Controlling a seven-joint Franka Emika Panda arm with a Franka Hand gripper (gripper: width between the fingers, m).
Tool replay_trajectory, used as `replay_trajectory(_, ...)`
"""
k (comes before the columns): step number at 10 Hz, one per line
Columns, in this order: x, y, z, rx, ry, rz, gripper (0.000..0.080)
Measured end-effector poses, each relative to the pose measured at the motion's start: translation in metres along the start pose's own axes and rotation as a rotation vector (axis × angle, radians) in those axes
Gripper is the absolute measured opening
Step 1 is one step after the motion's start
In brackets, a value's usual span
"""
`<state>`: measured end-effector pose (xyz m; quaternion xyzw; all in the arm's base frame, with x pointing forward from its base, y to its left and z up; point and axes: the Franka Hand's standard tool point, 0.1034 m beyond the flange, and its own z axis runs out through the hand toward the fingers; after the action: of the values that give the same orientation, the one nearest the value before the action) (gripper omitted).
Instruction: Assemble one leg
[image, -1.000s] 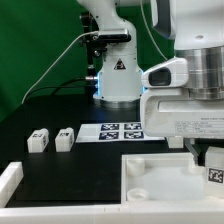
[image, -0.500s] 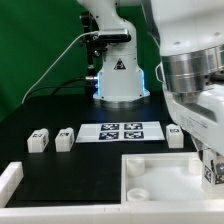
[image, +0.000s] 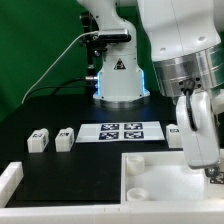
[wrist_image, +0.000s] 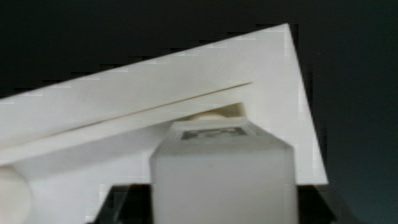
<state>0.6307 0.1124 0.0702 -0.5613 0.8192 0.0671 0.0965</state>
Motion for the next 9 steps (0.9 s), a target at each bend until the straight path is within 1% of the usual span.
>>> replay_trajectory(2, 0.000, 0.001, 0.001, -0.002, 0.001, -0.008, 0.0311)
replay_trajectory(3, 0.000, 0.001, 0.002, -0.002, 0.001, -0.009, 0.0490)
replay_trajectory(4, 0.000, 0.001, 0.002, -0.003, 0.001, -0.011, 0.0614)
replay_trajectory(5, -0.001, 0.002, 0.002, -0.001, 0.000, -0.017, 0.0614)
replay_trajectory(6, -0.004, 0.007, -0.001, 0.011, -0.006, -0.030, 0.0639)
replay_trajectory(7, -0.005, 0.012, -0.008, 0.027, -0.019, -0.023, 0.0648)
replay_trajectory(9, -0.008, 0.021, -0.020, 0.034, -0.035, -0.021, 0.0649)
